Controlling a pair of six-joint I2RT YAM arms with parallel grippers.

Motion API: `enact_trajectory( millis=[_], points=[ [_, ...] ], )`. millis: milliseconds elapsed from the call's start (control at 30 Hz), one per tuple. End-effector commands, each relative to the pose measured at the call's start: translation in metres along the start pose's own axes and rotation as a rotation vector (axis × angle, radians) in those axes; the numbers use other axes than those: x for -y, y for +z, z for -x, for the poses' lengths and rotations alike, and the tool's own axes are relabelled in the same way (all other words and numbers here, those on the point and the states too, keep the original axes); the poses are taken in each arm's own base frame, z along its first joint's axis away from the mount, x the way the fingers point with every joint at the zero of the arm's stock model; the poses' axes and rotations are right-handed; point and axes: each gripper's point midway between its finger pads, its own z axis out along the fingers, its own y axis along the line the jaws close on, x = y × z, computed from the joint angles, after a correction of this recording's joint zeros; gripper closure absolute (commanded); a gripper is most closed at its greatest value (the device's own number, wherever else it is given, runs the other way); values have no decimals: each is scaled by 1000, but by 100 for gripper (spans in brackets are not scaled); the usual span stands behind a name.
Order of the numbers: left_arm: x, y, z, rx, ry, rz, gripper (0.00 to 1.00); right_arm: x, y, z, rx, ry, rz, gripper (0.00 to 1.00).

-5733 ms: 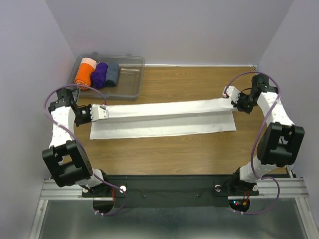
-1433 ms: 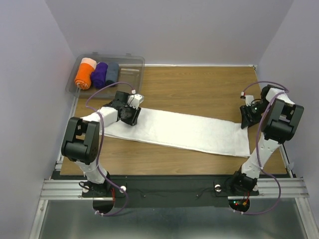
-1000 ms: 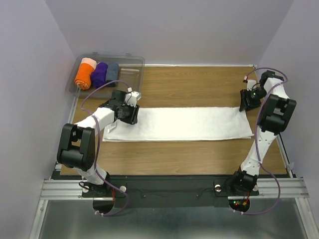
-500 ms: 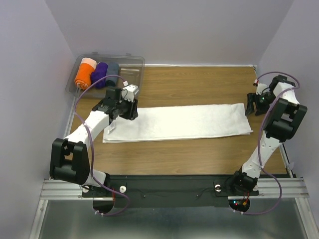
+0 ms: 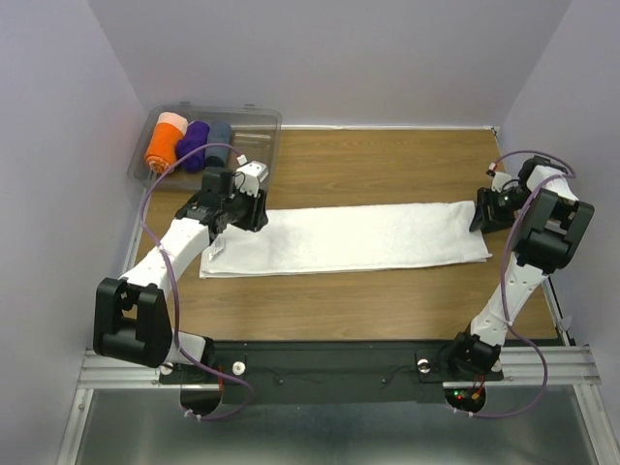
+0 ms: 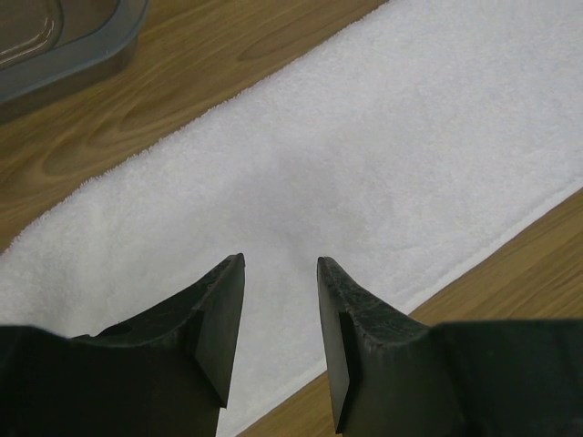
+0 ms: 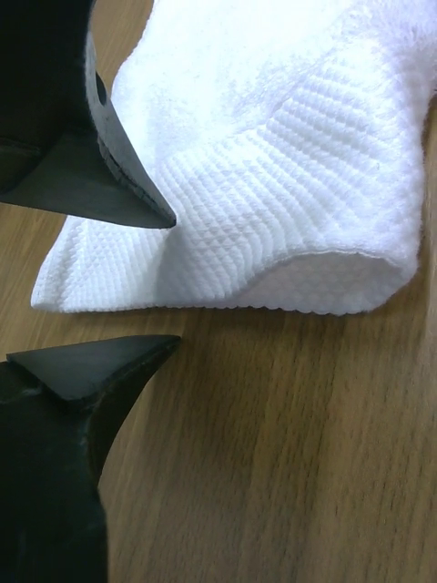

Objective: Roll the towels
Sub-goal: Fold the towel

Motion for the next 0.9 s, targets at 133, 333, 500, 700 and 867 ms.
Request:
enact_trajectory(
  millis=[133,333,500,700,867],
  points=[
    [1,-9,21,79,28,-4,51,-18,21,-13,-22,64,131,55],
    [-3,-9,23,77,20,5,51,-28,22,-25,-48,59,170,65],
    [-4,-7,23,73,13,5,51,-28,18,-19,-29,53,167,93],
    [-11,-11,22,74,-2,30,50,-18,-15,13,61,10,107,99],
    [-16,-17,26,95,-15,43,50,-4,-50,34,111,4,75,99]
  ],
)
